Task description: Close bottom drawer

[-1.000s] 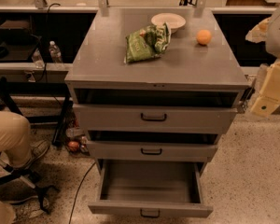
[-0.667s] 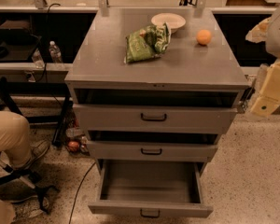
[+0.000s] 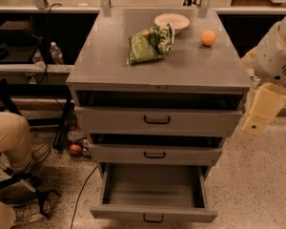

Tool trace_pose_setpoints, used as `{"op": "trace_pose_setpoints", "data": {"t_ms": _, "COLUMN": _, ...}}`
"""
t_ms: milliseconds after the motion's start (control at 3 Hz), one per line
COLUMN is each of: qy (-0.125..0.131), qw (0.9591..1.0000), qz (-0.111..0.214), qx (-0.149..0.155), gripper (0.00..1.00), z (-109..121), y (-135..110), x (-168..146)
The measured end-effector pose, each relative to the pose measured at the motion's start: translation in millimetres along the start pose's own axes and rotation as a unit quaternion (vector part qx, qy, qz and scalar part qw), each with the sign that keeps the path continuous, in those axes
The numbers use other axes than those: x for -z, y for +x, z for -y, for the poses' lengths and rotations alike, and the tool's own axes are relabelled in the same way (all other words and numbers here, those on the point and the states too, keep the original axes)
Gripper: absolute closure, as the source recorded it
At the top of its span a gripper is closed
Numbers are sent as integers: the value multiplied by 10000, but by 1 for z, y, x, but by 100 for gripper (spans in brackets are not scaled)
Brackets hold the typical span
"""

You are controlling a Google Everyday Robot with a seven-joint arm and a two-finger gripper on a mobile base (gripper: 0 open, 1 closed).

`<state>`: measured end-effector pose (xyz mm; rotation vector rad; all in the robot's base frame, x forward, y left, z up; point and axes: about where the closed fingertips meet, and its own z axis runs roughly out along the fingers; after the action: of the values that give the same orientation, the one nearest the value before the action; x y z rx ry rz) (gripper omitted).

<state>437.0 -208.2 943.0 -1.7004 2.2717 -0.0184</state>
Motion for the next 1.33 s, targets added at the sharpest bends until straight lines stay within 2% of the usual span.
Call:
{"op": "trace_pose_setpoints", "data": {"t_ms": 333, "qy": -435, "qw": 9977, "qz": -72, "qx": -513, "gripper": 0, "z": -24, "y": 16, "x": -55}}
{"op": "trace_pose_setpoints", "data": {"t_ms": 667, "qy": -929, "qw": 9898, "qz": -244, "qx": -1053, "gripper": 0, "z": -62, "y": 36, "x": -120}}
{"op": "trace_pose_setpoints", "data": {"t_ms": 1000, "qy": -1029, "qw": 9883, "qz": -338, "qx": -1076, "gripper": 0, "z": -73, "y": 42, "x": -128}}
{"op": "trace_pose_setpoints", "data": {"t_ms": 1333, "qy": -1029, "qw": 9883, "qz": -338, "qx": -1076, "gripper": 0, "z": -73, "y": 42, "x": -128}}
